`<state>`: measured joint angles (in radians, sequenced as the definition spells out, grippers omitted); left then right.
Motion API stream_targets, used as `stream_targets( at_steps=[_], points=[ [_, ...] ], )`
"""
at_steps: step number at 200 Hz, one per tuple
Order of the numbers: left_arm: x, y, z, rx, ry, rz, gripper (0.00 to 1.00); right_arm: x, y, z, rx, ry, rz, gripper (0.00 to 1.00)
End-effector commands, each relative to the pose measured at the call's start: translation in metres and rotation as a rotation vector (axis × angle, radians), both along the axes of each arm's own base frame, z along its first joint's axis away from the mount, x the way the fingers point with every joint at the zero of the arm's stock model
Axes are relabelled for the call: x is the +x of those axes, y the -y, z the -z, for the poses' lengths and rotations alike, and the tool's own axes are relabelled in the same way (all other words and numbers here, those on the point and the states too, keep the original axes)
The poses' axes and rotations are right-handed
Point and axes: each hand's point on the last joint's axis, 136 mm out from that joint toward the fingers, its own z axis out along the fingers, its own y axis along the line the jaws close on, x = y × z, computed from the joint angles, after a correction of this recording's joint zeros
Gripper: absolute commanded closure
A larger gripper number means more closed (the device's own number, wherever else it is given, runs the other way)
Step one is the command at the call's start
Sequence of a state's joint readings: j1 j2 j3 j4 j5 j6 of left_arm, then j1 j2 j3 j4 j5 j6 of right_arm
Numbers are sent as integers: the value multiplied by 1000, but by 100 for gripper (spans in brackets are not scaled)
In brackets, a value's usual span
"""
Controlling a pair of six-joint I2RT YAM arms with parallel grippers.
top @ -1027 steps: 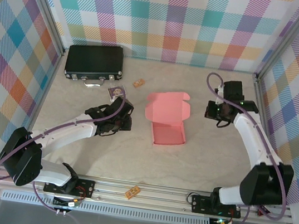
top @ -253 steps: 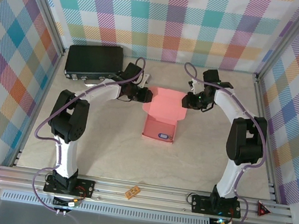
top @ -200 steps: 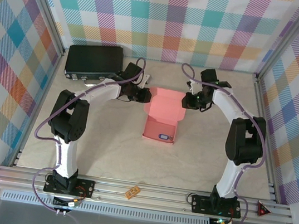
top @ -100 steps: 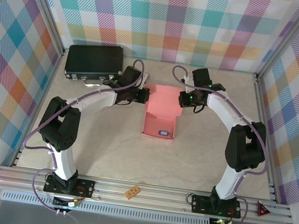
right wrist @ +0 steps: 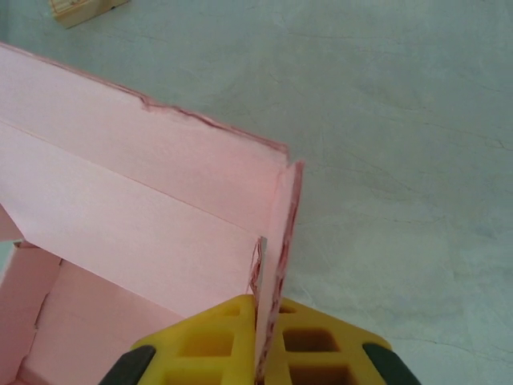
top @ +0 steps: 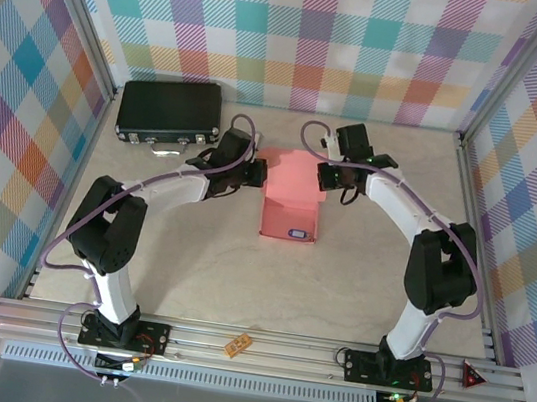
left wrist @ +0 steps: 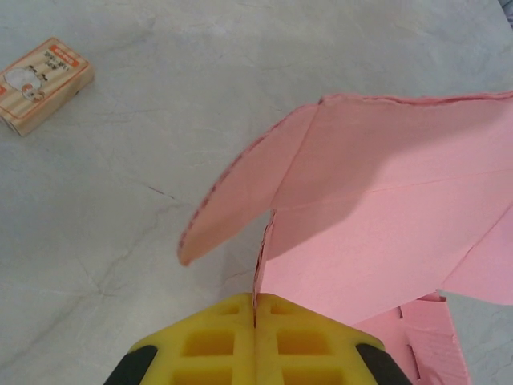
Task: Fold the paper box
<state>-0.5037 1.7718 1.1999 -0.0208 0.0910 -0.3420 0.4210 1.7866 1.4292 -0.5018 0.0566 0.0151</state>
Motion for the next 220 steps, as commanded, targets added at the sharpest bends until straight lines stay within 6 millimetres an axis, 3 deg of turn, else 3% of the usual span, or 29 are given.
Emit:
stream_targets(
  at_steps=[1, 119, 220],
  points=[
    [0, 5, -11, -55, 21, -41, 93, 2, 4, 0, -29, 36, 58, 90],
    [-11, 10, -11, -66, 51, -68, 88, -8, 7, -1, -42, 109, 168, 91],
    [-19, 19, -12, -71, 57, -70, 84, -26, 12, -20, -5, 226, 243, 93]
  ],
)
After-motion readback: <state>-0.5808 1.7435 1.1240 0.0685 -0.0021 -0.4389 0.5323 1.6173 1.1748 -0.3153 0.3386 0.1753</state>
